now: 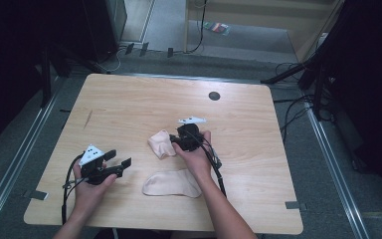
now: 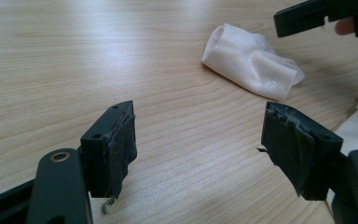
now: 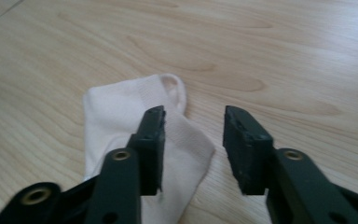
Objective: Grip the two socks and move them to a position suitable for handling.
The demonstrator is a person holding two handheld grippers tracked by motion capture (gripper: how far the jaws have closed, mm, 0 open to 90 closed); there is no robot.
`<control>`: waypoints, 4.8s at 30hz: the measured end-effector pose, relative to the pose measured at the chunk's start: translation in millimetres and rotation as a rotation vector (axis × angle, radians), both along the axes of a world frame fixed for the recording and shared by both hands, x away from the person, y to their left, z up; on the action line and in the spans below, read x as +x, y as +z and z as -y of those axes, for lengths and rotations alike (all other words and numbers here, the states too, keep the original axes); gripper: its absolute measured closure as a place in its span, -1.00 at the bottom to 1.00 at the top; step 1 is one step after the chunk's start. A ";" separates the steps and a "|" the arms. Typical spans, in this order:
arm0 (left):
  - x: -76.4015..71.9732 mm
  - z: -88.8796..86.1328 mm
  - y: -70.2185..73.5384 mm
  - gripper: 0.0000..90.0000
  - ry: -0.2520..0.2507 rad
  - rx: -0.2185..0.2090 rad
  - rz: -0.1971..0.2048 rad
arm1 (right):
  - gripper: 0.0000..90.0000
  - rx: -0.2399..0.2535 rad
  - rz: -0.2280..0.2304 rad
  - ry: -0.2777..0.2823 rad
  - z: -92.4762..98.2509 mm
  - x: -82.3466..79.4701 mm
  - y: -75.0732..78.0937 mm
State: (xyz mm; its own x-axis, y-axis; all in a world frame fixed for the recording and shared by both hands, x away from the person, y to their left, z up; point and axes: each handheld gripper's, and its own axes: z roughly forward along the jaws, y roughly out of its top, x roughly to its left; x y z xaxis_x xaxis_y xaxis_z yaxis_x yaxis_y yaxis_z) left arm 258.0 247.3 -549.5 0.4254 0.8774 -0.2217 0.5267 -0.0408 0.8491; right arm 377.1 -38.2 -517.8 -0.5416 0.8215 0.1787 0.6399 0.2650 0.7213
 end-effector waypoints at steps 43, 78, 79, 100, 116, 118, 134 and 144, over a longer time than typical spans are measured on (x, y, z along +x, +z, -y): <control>76.0 76.8 -0.9 -0.32 0.012 0.059 -0.162 | 0.86 0.147 0.013 0.106 -41.7 -13.6 78.8; 62.3 20.6 16.8 0.03 -0.084 0.078 0.011 | 0.26 0.012 0.040 -0.071 73.2 15.0 2.2; 64.8 21.3 15.7 0.11 -0.067 0.052 -0.003 | 0.30 0.050 0.043 -0.084 77.3 13.6 2.7; 100.4 62.0 6.4 0.94 0.007 0.076 -0.190 | 0.85 0.049 -0.023 -0.032 64.3 9.4 -15.9; 76.5 33.9 10.8 1.00 0.046 0.148 -0.108 | 0.96 0.087 -0.067 -0.149 97.7 -3.0 -18.1; 74.4 37.2 9.0 1.00 0.056 0.170 -0.094 | 0.96 0.067 -0.080 -0.175 96.6 -2.1 -21.4; 67.4 40.9 11.0 0.07 0.003 0.030 -0.083 | -0.03 0.093 -0.004 -0.136 100.6 -7.8 -14.4; 77.0 60.8 7.6 0.12 -0.025 0.035 -0.114 | 0.08 0.146 -0.017 -0.131 110.2 -13.8 -19.5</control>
